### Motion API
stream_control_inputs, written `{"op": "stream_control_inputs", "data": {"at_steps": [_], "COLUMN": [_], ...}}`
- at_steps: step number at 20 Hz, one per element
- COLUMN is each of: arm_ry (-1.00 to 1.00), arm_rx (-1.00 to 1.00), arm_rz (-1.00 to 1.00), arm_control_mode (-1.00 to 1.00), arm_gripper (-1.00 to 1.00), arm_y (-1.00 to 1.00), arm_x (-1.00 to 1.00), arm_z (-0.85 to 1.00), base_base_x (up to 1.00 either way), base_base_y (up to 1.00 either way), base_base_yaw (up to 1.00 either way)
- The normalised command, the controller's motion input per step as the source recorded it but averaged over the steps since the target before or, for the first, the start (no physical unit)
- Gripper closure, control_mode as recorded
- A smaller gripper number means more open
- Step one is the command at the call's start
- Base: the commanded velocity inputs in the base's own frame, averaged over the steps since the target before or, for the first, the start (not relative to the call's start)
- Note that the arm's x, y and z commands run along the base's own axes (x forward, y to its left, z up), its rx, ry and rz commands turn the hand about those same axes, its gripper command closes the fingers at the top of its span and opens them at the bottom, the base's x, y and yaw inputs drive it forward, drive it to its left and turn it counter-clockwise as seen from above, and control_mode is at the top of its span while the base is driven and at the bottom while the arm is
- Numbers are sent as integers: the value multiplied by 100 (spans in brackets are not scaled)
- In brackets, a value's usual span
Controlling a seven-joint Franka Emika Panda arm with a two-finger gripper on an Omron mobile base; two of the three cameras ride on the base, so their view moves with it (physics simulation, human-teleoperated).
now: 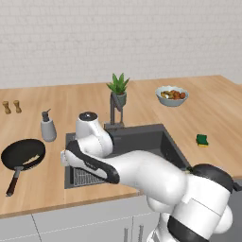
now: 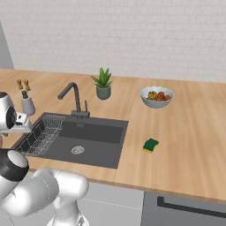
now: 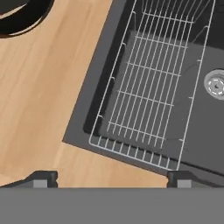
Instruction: Pick the pan and sponge and place them into the sink. Then turn on the water.
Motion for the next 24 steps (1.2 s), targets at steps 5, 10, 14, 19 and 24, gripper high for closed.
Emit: {"op": "stream_control_inputs", "data": {"at_steps": [5, 10, 14, 19, 24], "arm_ry": [30, 6, 0, 0, 0], "arm_rx": [-1, -3, 0, 0, 0], "arm_rz": [-2, -1, 0, 0, 0], "arm_control_mode": [-100, -100, -100, -100, -100], "arm_gripper": [-100, -100, -100, -100, -100], "arm_y": [90, 16, 0, 0, 0], "arm_x": [98, 17, 0, 0, 0], "arm_z": [-2, 0, 0, 0, 0], "base_base_x": [0, 0, 0, 0, 0], "base_base_y": [0, 0, 0, 0, 0], "base_base_yaw": [0, 0, 0, 0, 0]}}
